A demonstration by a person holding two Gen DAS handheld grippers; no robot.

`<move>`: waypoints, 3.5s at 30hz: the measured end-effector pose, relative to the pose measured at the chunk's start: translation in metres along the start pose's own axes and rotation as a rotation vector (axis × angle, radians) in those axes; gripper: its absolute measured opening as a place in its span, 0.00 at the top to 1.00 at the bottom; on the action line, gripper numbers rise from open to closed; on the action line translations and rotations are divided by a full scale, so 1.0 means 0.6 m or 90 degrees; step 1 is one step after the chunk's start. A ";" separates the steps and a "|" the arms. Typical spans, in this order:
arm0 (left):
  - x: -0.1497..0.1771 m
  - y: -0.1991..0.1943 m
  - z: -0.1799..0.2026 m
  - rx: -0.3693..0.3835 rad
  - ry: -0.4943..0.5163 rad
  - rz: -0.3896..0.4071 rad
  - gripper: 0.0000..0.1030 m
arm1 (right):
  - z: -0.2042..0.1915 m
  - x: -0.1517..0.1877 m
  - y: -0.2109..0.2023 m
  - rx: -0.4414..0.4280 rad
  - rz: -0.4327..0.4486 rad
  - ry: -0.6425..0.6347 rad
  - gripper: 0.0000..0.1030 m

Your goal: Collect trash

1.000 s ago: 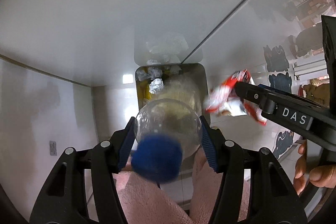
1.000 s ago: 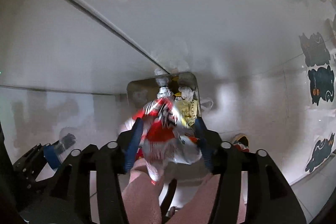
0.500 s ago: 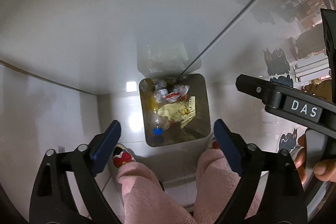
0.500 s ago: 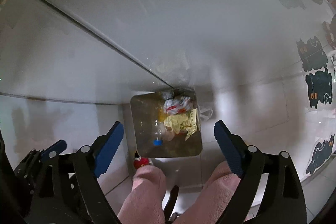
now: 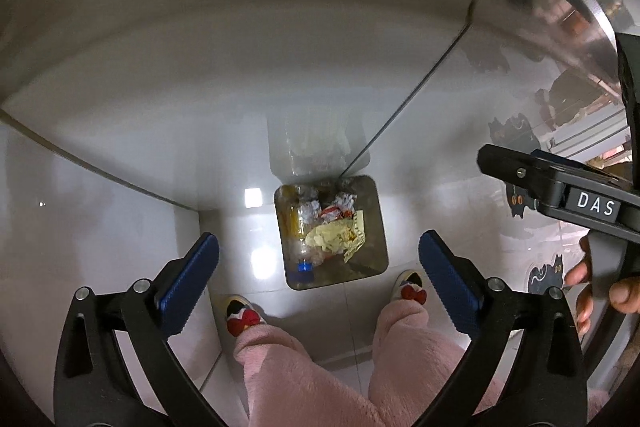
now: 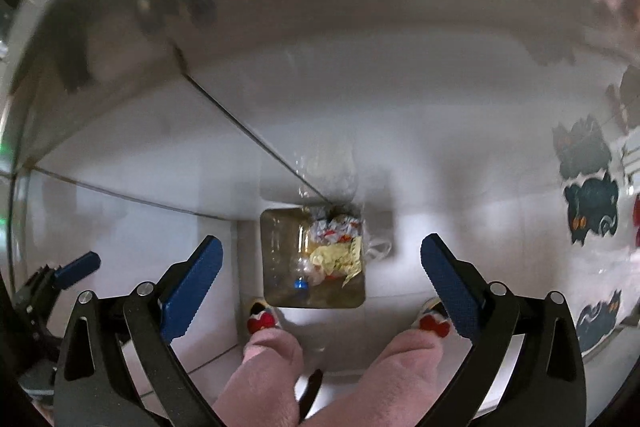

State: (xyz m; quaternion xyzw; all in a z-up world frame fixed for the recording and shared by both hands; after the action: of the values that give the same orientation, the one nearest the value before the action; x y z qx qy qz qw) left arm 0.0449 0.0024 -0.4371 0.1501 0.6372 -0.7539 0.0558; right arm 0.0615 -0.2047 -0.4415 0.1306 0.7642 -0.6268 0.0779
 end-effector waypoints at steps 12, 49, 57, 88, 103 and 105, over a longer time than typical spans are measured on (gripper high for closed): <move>-0.052 -0.225 -0.008 -0.008 -0.034 0.135 0.08 | -0.041 -0.042 -0.253 0.057 0.197 -0.086 0.03; -0.149 -0.652 0.040 -0.100 -0.018 0.537 0.08 | -0.097 -0.131 -0.650 0.084 0.542 -0.096 0.03; -0.155 -0.650 0.045 -0.098 -0.015 0.532 0.08 | -0.092 -0.135 -0.650 0.074 0.536 -0.093 0.03; -0.143 -0.662 0.043 -0.094 -0.029 0.544 0.08 | -0.102 -0.129 -0.655 0.071 0.543 -0.087 0.03; -0.137 -0.669 0.044 -0.104 -0.034 0.552 0.08 | -0.105 -0.118 -0.660 0.072 0.549 -0.074 0.03; -0.136 -0.670 0.046 -0.105 -0.032 0.552 0.08 | -0.104 -0.118 -0.659 0.072 0.548 -0.074 0.03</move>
State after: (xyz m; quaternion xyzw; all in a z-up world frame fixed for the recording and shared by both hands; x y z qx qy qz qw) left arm 0.0070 0.0397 -0.0293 0.3804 0.5714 -0.6109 0.3944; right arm 0.0142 -0.2220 -0.0379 0.4060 0.5989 -0.5841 0.3679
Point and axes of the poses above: each gripper's, at about its wrist camera, not at the fingertips, and y roughly the way its jaws point, z to its right, x to its underside, the point moved 1 cm from there along y, roughly the way its jaws point, and after that the axes turned 2 degrees about -y, right-handed, at the moved point
